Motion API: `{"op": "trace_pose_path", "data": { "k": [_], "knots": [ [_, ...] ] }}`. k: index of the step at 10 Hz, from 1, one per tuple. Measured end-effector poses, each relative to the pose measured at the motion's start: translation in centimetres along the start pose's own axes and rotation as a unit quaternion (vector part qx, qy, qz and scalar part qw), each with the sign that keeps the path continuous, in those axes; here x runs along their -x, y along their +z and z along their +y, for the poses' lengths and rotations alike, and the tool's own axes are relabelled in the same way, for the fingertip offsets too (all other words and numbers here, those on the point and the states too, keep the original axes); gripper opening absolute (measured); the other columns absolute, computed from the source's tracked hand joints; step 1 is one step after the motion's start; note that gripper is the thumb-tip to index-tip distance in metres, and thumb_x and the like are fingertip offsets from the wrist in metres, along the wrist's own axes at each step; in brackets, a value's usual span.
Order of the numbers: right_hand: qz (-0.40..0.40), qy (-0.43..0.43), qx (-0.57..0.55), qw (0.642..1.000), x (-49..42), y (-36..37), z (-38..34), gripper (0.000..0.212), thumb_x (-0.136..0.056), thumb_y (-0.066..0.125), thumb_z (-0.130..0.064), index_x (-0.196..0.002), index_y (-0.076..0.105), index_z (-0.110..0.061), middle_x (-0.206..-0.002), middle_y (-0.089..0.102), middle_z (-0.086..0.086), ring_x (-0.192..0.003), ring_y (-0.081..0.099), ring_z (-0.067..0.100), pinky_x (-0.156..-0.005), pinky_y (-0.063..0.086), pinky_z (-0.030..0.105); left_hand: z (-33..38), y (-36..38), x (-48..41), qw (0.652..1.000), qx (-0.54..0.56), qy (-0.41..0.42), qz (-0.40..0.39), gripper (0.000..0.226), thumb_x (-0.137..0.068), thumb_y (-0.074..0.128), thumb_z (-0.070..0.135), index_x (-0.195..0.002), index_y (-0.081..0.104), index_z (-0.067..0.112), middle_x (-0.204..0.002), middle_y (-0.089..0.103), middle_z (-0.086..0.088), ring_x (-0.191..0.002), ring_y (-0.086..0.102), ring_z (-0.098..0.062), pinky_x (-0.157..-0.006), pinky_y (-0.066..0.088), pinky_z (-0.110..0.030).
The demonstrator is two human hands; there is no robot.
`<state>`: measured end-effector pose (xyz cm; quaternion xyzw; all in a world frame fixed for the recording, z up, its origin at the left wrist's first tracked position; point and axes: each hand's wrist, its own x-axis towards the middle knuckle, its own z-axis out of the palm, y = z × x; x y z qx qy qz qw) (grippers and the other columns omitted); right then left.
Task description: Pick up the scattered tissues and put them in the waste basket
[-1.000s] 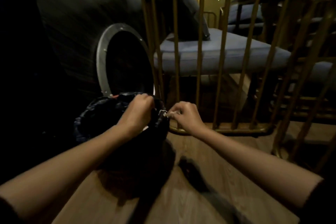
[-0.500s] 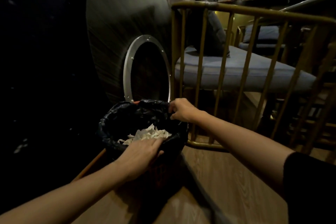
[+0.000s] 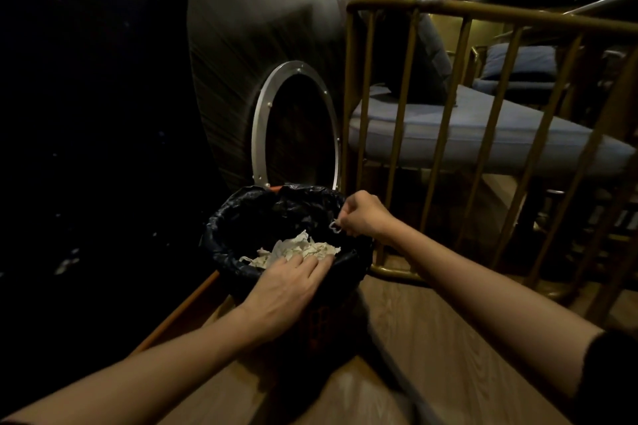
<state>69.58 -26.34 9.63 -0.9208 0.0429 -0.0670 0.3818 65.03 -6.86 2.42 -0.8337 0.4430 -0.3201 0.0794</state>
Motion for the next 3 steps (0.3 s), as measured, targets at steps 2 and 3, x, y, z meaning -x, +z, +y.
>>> {"op": "trace_pose_path", "data": {
  "k": [2,3],
  "knots": [
    [-0.102,-0.014,0.008,0.995,-0.5,2.1,-1.9,0.017,-0.083,0.067,-0.009,-0.100,0.066,-0.006,-0.096,0.068,0.016,-0.078,0.065,0.022,-0.069,0.059,0.034,-0.4,-1.2,-0.6,0.993,0.069,-0.023,-0.093,0.051,-0.093,0.037,0.034,-0.140,0.030,0.015,-0.118,0.060,-0.005,-0.098,0.061,-0.022,-0.076,0.052,-0.034],
    [-0.151,0.005,0.089,0.984,-0.9,1.7,-2.9,0.037,-0.087,0.064,-0.019,-0.121,0.056,-0.007,-0.124,0.059,0.014,-0.108,0.057,0.025,-0.081,0.050,0.030,-1.8,-2.3,-1.9,0.978,0.135,-0.082,-0.139,0.052,-0.093,0.019,0.053,-0.129,0.039,0.021,-0.119,0.056,-0.005,-0.104,0.056,-0.022,-0.075,0.050,-0.036]
  ]
}}
